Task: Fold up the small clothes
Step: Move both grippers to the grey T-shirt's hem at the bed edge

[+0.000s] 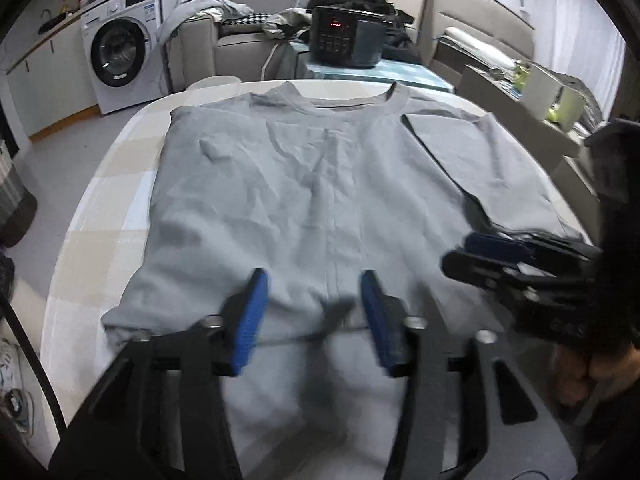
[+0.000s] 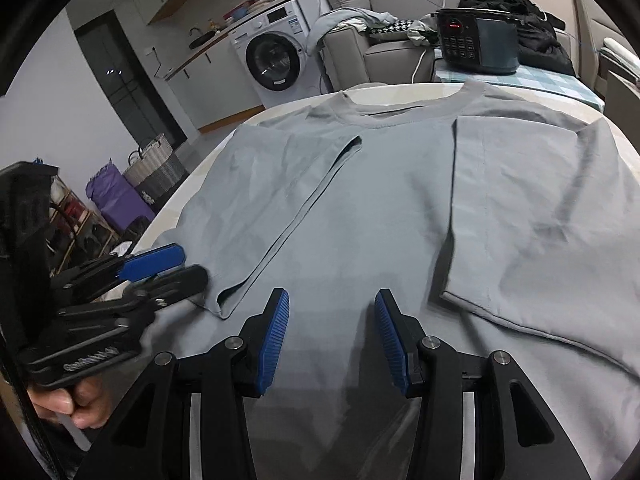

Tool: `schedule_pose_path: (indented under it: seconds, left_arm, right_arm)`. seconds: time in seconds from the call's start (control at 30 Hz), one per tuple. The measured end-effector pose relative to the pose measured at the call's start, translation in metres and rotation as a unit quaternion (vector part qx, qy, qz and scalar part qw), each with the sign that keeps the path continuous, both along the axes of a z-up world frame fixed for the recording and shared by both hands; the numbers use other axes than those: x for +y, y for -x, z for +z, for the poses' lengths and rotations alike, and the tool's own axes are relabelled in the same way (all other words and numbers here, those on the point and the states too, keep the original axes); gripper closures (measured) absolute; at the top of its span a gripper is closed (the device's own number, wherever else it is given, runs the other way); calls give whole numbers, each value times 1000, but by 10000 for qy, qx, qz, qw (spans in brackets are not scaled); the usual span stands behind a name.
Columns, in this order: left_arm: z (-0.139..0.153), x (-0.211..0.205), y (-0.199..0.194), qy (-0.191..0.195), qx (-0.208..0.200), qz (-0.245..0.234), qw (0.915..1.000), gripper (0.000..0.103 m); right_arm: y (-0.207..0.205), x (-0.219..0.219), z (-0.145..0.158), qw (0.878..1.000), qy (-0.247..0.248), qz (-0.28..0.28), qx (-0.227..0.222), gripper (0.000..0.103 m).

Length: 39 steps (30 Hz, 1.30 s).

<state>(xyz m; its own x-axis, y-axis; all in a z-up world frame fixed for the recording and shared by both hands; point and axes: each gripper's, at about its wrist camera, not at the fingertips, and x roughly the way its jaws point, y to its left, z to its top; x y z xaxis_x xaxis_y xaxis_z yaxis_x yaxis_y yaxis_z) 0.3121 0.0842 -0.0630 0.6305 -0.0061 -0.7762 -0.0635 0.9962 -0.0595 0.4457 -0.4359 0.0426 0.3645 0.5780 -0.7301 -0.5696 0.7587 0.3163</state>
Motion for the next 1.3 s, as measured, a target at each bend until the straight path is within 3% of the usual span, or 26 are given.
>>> schedule_pose_path:
  seconds: [0.07,0.13,0.27,0.3,0.4,0.5,0.67,0.83,1.0,1.1,1.3]
  left_arm:
    - [-14,-9,-12,-160,347,-77,9992,50]
    - [-12,-14,-7,-162,296,-73,9994,51]
    - [11,-1,21,491,117,-141,9986,51]
    - [19,4,32,483,25,-81,9988,51]
    - [43,26,75,479,-257,166,9984,49]
    - [59,49,132,452,-491,511,9965,35]
    - [61,79,210,389,-595,909,9933,2]
    - [38,87,267,527,-426,986,9928,1]
    - [18,79,280,513,-142,855,9949,1]
    - [10,76,289,599,-125,847,9945,1]
    - [10,81,308,468,-24,967,9942,1]
  right_arm:
    - [0,-5,0,10000,-31,-83,11,57]
    - [2,-13,1,9998,20,-205,53,57]
    - [17,-37,16,9994,41,-349,8,56]
    - [26,-46,26,9993,58,-359,-100,52]
    - [52,-75,47,9985,117,-428,-327,26]
    - [84,-111,63,9963,214,-621,-562,17]
    - [139,-168,71,9920,488,-884,-763,14]
    - [195,-216,62,9893,567,-1145,-708,14]
    - [246,-264,43,9832,314,-1744,-441,14]
    - [266,-288,28,9777,253,-2073,-197,14]
    - [272,-303,18,9790,429,-1992,19,14]
